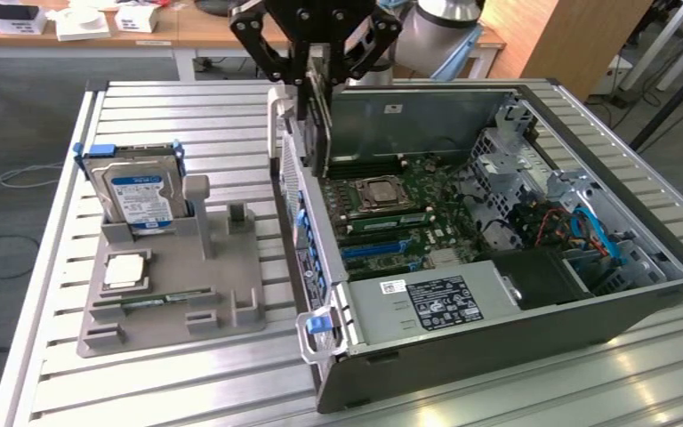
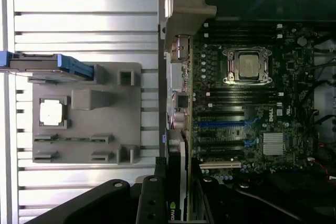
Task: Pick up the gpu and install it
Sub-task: 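Pick up the gpu and move the gpu toward the slot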
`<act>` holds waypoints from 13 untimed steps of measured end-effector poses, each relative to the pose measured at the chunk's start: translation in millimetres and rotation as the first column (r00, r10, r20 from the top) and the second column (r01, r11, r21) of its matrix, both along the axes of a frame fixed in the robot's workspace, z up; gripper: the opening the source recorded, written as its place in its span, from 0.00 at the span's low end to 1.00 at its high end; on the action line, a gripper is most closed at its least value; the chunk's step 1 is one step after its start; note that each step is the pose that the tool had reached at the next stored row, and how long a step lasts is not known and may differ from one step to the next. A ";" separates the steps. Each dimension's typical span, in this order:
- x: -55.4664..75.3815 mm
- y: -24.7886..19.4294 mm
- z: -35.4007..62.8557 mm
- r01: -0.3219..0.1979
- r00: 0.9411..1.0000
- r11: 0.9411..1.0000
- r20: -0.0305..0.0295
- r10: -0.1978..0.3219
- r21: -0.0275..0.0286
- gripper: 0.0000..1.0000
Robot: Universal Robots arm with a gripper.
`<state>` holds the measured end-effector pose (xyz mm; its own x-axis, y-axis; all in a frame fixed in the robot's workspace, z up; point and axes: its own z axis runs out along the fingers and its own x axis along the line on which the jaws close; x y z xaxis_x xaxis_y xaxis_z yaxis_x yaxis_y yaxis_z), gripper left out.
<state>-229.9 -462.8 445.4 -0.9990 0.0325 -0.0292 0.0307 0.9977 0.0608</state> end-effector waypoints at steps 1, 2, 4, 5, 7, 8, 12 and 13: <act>4.5 0.0 0.0 0.000 1.000 1.000 0.000 0.000 0.000 0.27; 9.1 -0.1 0.0 0.000 1.000 1.000 0.000 0.000 0.001 0.27; 18.4 0.0 0.1 0.000 1.000 1.000 -0.001 0.000 0.001 0.27; 22.9 0.0 0.0 0.000 1.000 1.000 -0.001 0.000 0.002 0.27; 32.0 0.0 0.0 0.000 1.000 1.000 -0.001 0.000 0.003 0.27; 36.4 0.0 0.0 0.000 1.000 1.000 -0.002 0.000 0.003 0.27; 54.8 0.0 0.0 0.000 1.000 1.000 -0.002 0.000 0.004 0.27; 59.2 0.0 0.0 0.000 1.000 1.000 -0.003 0.000 0.005 0.27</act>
